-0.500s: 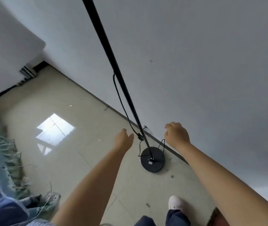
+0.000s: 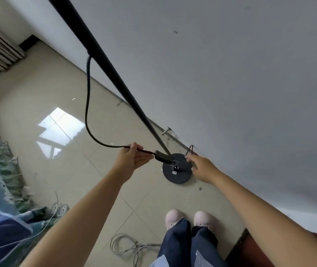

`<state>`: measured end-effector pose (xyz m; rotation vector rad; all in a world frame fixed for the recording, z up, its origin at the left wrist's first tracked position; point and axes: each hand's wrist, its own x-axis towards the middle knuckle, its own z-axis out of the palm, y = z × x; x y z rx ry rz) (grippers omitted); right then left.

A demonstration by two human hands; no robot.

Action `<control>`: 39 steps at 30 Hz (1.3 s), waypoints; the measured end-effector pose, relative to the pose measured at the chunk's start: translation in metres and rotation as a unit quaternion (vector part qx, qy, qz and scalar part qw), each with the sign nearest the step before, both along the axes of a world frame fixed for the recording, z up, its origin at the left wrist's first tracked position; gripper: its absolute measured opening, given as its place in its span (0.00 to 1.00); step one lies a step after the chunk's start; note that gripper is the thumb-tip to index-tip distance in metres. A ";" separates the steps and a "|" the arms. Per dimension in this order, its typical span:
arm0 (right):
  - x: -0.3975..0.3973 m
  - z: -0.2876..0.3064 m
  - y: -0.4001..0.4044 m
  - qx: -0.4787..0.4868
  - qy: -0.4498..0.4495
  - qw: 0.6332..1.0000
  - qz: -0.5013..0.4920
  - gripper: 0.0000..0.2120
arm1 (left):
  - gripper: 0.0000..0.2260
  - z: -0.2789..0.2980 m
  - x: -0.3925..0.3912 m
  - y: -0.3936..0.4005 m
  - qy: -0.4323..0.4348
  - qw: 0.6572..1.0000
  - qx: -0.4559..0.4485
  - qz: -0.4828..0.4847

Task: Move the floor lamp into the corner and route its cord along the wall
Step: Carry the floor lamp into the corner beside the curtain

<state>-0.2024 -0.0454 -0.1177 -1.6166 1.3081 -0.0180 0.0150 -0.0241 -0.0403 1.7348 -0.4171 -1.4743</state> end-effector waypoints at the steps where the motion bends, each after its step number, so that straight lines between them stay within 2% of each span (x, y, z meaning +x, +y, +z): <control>1: 0.002 0.000 0.002 0.036 -0.027 0.999 0.010 0.23 | 0.18 0.009 0.006 0.002 0.050 0.998 -0.013 0.027; 3: 0.009 0.002 0.003 0.100 -0.083 0.992 0.007 0.30 | 0.19 0.026 0.015 0.005 0.132 0.990 -0.016 0.049; 5: 0.017 0.002 0.002 0.086 -0.097 0.991 -0.034 0.33 | 0.20 0.040 0.016 0.007 0.174 0.984 0.000 0.046; 6: 0.020 0.003 -0.001 0.042 -0.084 0.993 -0.067 0.29 | 0.20 0.046 0.015 0.008 0.181 0.983 0.007 0.042; 8: 0.025 0.008 -0.011 -0.050 -0.032 0.990 -0.130 0.15 | 0.20 0.057 0.011 0.006 0.178 0.983 0.005 0.043; 9: 0.026 0.013 -0.016 -0.077 -0.014 0.986 -0.150 0.12 | 0.19 0.062 0.010 0.003 0.170 0.984 -0.001 0.057; 10: 0.024 0.017 -0.021 -0.091 -0.015 0.983 -0.158 0.15 | 0.19 0.067 0.007 0.000 0.153 0.985 -0.002 0.074; 12: 0.018 0.027 -0.032 -0.084 -0.023 0.983 -0.163 0.20 | 0.18 0.077 0.001 -0.004 0.059 0.996 0.042 0.055; 14: 0.010 0.039 -0.043 -0.074 0.016 0.988 -0.137 0.18 | 0.20 0.092 -0.007 -0.003 -0.087 0.986 0.126 -0.060; 15: 0.007 0.046 -0.049 -0.077 0.038 0.990 -0.114 0.16 | 0.19 0.100 -0.011 -0.003 -0.153 0.977 0.118 -0.086; 17: 0.004 0.065 -0.060 -0.082 0.039 0.993 -0.077 0.13 | 0.16 0.115 -0.017 -0.007 -0.300 0.953 -0.022 -0.033; 19: 0.008 0.084 -0.068 -0.088 -0.005 0.995 -0.043 0.09 | 0.16 0.138 -0.026 -0.013 -0.445 0.878 -0.172 0.051; 20: 0.014 0.095 -0.071 -0.091 -0.033 0.995 -0.026 0.10 | 0.18 0.150 -0.030 -0.016 -0.485 0.843 -0.218 0.082; 21: 0.020 0.103 -0.073 -0.096 -0.060 0.994 -0.012 0.13 | 0.21 0.157 -0.033 -0.019 -0.505 0.823 -0.242 0.094; 22: 0.028 0.110 -0.074 -0.102 -0.077 0.992 -0.003 0.17 | 0.22 0.164 -0.035 -0.020 -0.516 0.819 -0.237 0.080; 25: 0.047 0.121 -0.076 -0.134 -0.059 0.989 0.018 0.25 | 0.24 0.177 -0.031 -0.013 -0.482 0.859 -0.173 -0.009; 26: 0.051 0.122 -0.076 -0.143 -0.049 0.988 0.029 0.25 | 0.24 0.183 -0.028 -0.009 -0.490 0.850 -0.194 0.006; 28: 0.060 0.122 -0.076 -0.156 -0.041 0.986 0.051 0.19 | 0.21 0.197 -0.025 -0.001 -0.561 0.777 -0.275 0.076; 29: 0.064 0.123 -0.076 -0.160 -0.044 0.985 0.055 0.15 | 0.17 0.204 -0.026 -0.003 -0.570 0.754 -0.312 0.097; 30: 0.067 0.125 -0.075 -0.166 -0.049 0.983 0.059 0.14 | 0.12 0.211 -0.027 -0.010 -0.558 0.754 -0.332 0.101; 32: 0.074 0.126 -0.073 -0.177 -0.063 0.978 0.091 0.15 | 0.11 0.221 -0.030 -0.029 -0.499 0.791 -0.347 0.065; 34: 0.083 0.125 -0.073 -0.169 -0.077 0.976 0.118 0.13 | 0.05 0.226 -0.032 -0.047 -0.435 0.823 -0.365 0.025; 36: 0.091 0.124 -0.073 -0.148 -0.090 0.979 0.108 0.10 | 0.12 0.222 -0.031 -0.058 -0.433 0.817 -0.381 0.029; 39: 0.107 0.124 -0.072 -0.158 -0.089 0.976 0.121 0.11 | 0.15 0.216 -0.017 -0.065 -0.403 0.823 -0.393 0.076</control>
